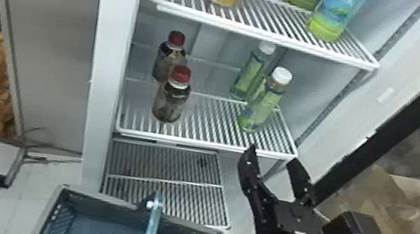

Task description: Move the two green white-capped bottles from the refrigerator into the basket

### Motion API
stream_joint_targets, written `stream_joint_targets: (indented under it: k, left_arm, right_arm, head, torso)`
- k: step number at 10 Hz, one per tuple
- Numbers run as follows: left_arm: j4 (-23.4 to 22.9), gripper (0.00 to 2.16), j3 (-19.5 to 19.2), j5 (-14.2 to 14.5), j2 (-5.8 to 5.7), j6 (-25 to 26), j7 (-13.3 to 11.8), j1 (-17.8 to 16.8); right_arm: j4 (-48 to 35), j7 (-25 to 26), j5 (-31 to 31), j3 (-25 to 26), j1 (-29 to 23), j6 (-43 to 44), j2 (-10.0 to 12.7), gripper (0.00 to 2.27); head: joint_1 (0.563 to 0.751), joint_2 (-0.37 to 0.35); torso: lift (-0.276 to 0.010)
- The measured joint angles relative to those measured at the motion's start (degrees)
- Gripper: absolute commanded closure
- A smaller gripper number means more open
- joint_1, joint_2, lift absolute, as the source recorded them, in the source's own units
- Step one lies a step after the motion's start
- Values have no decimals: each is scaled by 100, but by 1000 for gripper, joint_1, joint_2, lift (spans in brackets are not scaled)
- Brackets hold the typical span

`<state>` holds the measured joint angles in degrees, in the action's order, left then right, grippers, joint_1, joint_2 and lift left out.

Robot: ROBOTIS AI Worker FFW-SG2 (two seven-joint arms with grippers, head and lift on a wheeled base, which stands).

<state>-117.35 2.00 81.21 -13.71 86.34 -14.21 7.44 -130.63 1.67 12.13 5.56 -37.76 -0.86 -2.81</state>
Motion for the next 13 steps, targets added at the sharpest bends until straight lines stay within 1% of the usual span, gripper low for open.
stream_joint_targets:
  k: [4,13]
  left_arm:
    - [-5,1161,-17,14,0,0,-3,15]
    - [-14,1161,4,18,9,-13,-3,-25]
  right_arm:
    - [775,-213,-242,292,779,-119,0,91]
    - [2473,-254,-677,312,2618,-45,-162,88]
  head:
    - [695,-350]
    - [695,-350]
  torso:
    - [-263]
    - [-263]
